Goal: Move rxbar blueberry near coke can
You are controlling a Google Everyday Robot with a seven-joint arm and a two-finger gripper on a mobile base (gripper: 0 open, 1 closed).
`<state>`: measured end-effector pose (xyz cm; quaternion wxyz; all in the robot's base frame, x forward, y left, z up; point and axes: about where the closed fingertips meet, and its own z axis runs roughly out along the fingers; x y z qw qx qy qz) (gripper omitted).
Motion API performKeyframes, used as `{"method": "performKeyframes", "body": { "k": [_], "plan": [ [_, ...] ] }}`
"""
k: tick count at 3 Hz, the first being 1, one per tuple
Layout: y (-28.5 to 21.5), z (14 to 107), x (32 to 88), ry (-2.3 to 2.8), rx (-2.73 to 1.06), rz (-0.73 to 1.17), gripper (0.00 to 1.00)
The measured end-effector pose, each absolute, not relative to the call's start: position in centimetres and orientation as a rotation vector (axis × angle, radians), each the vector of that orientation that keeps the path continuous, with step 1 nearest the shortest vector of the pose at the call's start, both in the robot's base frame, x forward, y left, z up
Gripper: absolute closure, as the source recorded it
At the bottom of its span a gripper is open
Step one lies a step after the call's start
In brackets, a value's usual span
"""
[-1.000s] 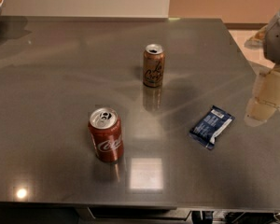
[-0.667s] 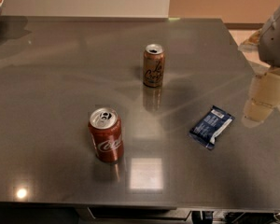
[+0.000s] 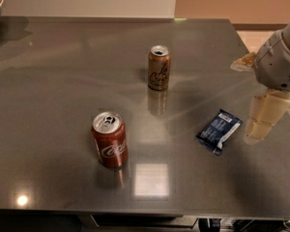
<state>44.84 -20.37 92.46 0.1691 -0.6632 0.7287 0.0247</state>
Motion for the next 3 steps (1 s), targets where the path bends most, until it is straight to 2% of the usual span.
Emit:
{"method": "performKeyframes", "body": {
  "k": [3],
  "plan": [
    [-19.6,85.8,46.3,1.79,-2.144,0.191,0.0]
  ]
}}
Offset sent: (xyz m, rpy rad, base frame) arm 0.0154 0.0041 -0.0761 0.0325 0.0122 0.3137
